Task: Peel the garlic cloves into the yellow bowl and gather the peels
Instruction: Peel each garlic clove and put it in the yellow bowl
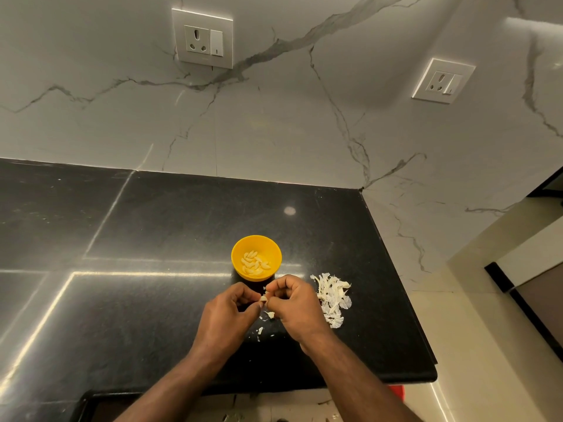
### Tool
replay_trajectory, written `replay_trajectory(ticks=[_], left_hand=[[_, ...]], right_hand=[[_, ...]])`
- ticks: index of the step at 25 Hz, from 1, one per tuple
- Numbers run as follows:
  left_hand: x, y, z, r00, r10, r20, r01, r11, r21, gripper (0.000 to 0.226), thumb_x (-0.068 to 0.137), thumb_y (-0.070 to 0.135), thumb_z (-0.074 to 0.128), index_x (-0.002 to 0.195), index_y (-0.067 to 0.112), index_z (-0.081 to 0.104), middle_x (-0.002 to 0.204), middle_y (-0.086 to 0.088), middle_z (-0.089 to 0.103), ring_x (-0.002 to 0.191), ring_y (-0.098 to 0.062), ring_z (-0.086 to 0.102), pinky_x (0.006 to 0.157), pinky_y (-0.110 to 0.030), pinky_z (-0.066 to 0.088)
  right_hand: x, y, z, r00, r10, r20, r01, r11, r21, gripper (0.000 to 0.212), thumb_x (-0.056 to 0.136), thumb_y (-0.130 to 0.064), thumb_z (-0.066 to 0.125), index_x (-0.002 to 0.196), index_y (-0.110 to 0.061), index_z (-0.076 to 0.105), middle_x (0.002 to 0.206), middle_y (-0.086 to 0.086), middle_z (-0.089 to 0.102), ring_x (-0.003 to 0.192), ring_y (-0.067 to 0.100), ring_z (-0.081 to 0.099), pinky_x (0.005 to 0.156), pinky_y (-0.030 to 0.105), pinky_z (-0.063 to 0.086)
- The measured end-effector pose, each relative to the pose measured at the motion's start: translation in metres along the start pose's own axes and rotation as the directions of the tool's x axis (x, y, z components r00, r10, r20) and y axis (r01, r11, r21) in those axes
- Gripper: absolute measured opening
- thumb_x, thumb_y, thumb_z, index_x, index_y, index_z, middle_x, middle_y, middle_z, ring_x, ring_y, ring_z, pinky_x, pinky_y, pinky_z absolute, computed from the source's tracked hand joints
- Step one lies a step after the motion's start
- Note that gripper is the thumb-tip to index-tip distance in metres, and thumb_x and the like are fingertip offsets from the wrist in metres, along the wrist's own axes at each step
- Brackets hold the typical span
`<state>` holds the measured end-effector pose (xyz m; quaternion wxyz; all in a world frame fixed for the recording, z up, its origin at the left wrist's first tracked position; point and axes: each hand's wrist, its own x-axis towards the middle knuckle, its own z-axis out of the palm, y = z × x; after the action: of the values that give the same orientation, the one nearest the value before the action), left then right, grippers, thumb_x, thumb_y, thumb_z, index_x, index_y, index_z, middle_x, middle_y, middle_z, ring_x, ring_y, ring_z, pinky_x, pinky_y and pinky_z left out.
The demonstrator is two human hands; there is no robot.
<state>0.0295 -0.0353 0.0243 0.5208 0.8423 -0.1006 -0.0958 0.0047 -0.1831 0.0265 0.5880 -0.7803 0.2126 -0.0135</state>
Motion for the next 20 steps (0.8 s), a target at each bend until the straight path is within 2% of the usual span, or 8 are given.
replay_trajectory(ticks=[3,6,11,14,20], left_hand=[[-0.0001,-0.0014,0.0003,1.000,0.005,-0.006,-0.005,1.000,-0.001,0.016,0.086,0.020,0.078,0.083,0.032,0.069,0.074,0.024,0.070,0.074,0.004,0.066,0.059,-0.010,0.048],[-0.0006,-0.0016,0.0002,1.000,0.013,-0.007,-0.013,1.000,0.000,0.016,0.086,0.020,0.078,0.082,0.033,0.069,0.076,0.019,0.072,0.076,0.003,0.067,0.061,-0.011,0.050],[-0.0011,-0.0020,-0.0005,1.000,0.015,0.002,-0.015,1.000,-0.011,0.016,0.086,0.019,0.077,0.083,0.034,0.071,0.077,0.021,0.072,0.075,0.000,0.069,0.063,-0.016,0.055],[-0.0016,-0.0013,-0.0019,1.000,0.020,0.005,-0.020,0.999,-0.028,0.015,0.086,0.019,0.077,0.083,0.032,0.072,0.078,0.023,0.072,0.075,-0.002,0.069,0.065,-0.021,0.057],[0.0000,-0.0007,-0.0028,1.000,0.023,0.012,-0.021,0.994,-0.104,0.010,0.087,0.017,0.077,0.084,0.026,0.075,0.073,0.014,0.073,0.062,-0.002,0.064,0.054,-0.016,0.046]], right_hand=[[-0.0002,0.0000,0.0000,1.000,-0.007,-0.001,0.007,1.000,-0.012,0.021,0.074,-0.003,0.073,0.089,-0.018,0.069,0.080,0.002,0.073,0.072,0.009,0.065,0.076,0.046,0.059],[-0.0016,-0.0003,0.0019,1.000,-0.010,-0.008,0.009,0.999,-0.036,0.021,0.075,-0.003,0.074,0.088,-0.018,0.068,0.082,0.002,0.072,0.072,0.006,0.064,0.078,0.042,0.058],[-0.0032,-0.0022,0.0034,0.999,-0.041,-0.028,0.038,0.994,-0.102,0.017,0.075,-0.009,0.075,0.085,-0.020,0.066,0.077,-0.001,0.066,0.065,0.002,0.055,0.069,0.033,0.054],[-0.0036,-0.0030,0.0030,0.998,-0.044,-0.034,0.040,0.995,-0.095,0.018,0.074,-0.010,0.074,0.084,-0.022,0.065,0.076,0.000,0.067,0.066,0.005,0.057,0.072,0.039,0.056],[-0.0022,-0.0049,0.0005,0.998,-0.045,-0.042,0.044,0.999,-0.021,0.018,0.069,-0.015,0.074,0.084,-0.021,0.067,0.078,0.004,0.071,0.073,0.013,0.066,0.078,0.046,0.060]])
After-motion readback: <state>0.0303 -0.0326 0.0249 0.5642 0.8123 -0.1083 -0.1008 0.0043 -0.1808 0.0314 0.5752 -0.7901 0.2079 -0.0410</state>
